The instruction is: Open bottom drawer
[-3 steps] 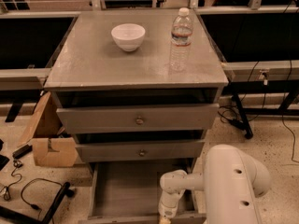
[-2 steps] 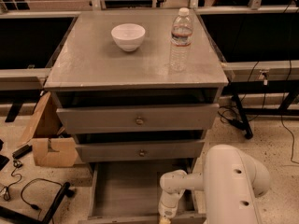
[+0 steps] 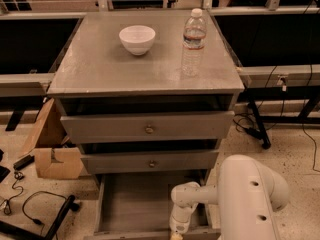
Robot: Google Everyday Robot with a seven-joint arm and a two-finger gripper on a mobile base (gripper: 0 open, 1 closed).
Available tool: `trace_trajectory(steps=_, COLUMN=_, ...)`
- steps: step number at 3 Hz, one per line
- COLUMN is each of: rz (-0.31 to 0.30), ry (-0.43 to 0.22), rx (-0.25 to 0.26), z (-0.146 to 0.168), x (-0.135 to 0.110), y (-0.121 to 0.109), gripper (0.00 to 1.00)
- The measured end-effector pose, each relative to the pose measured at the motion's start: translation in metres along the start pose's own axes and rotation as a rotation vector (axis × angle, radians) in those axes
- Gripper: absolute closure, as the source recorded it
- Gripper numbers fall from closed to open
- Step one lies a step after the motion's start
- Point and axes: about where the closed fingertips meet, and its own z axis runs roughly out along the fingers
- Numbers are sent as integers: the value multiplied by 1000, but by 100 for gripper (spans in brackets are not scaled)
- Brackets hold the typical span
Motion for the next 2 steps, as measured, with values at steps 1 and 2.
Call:
trace_trajectory(steps=1, rz=0, ry=0, rx=0, z=0, x=0, y=0, gripper=11)
trace_trajectory(steps=2, rz=-1, ry=-1, rx=-1, z=0, x=0, y=0, gripper=0)
